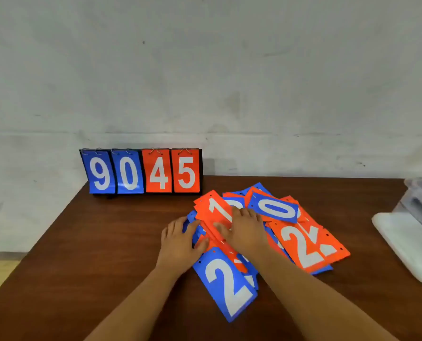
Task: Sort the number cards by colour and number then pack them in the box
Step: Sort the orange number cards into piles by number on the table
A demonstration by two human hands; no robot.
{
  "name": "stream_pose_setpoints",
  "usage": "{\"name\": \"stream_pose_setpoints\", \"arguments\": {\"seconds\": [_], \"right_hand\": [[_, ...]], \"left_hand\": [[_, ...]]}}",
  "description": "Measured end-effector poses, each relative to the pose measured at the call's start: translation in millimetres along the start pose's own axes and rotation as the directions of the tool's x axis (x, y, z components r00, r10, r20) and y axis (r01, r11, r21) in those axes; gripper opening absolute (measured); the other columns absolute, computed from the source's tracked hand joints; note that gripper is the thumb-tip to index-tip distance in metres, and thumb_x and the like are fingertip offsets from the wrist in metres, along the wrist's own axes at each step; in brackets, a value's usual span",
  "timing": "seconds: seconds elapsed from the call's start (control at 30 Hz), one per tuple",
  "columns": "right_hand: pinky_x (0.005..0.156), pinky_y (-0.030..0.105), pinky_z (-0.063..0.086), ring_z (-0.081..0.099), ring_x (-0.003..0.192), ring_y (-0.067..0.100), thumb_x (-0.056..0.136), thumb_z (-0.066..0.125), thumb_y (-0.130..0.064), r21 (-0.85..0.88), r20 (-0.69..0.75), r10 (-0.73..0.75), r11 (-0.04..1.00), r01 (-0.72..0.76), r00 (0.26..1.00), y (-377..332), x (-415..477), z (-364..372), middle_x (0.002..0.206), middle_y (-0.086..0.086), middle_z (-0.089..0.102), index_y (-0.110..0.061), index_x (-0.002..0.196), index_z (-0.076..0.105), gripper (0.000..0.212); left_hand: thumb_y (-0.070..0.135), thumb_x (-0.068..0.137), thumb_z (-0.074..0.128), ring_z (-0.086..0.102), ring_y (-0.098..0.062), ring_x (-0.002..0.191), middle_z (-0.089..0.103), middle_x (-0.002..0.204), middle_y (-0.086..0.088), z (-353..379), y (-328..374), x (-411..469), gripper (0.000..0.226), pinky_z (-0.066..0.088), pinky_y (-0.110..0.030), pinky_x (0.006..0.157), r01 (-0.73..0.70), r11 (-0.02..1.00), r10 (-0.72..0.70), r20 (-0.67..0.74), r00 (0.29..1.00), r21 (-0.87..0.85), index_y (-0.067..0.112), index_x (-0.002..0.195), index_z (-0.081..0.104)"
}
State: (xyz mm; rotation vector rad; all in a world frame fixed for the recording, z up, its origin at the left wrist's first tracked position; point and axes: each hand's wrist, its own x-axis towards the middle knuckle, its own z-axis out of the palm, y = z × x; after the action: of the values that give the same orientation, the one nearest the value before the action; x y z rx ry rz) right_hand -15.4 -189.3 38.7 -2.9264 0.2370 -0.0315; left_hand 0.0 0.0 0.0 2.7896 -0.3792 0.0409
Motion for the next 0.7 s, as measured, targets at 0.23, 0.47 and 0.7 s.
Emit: {"name": "stream_pose_setpoints", "arguments": {"seconds": [0.23, 0.47, 0.7], "right_hand": [[0.107, 0.05, 0.032, 0.037, 0.13, 0.035, 0.086, 0.065, -0.037, 0.108, -0.06, 0.069, 0.992, -0.062, 0.996, -6.2, 18.1, 14.8, 0.139, 0.014, 0.043, -0.015, 0.136, 0.046, 0.058], [0.066, 0.027, 0.05, 0.065, 0.077, 0.016, 0.09, 0.063, -0.014, 0.792, -0.158, 0.079, 0.605, 0.078, 0.984, -13.0, -34.7, -29.4, 0.088, 0.004, 0.071, -0.006, 0.096, 0.071, 0.013], [0.059, 0.033, 0.042, 0.048, 0.057, 0.02, 0.093, 0.059, -0.028, 0.753, -0.077, -0.02, 0.654, 0.071, 0.997, -12.7, -109.3, -23.3, 0.062, 0.009, 0.052, -0.011, 0.065, 0.053, 0.033]], "left_hand": [[0.075, 0.079, 0.023, 0.029, -0.018, 0.139, 0.037, 0.149, 0.002, 18.5, -9.5, -5.4, 0.077, 0.019, -0.037, 0.115, -0.074, 0.997, 0.076, -0.112, 0.991, 0.021, 0.035, 0.141, 0.045], [0.058, 0.091, 0.05, 0.051, -0.013, 0.118, 0.057, 0.125, 0.005, -31.3, 24.7, -37.2, 0.046, 0.043, -0.033, 0.096, 0.073, 0.738, -0.21, -0.126, 0.97, -0.671, 0.024, 0.12, 0.061], [0.007, 0.093, 0.058, 0.067, -0.017, 0.094, 0.07, 0.1, -0.005, -58.7, 26.6, -97.3, 0.026, 0.055, -0.029, 0.076, 0.101, 0.53, -0.29, -0.068, 0.955, -0.842, 0.011, 0.119, 0.058]]}}
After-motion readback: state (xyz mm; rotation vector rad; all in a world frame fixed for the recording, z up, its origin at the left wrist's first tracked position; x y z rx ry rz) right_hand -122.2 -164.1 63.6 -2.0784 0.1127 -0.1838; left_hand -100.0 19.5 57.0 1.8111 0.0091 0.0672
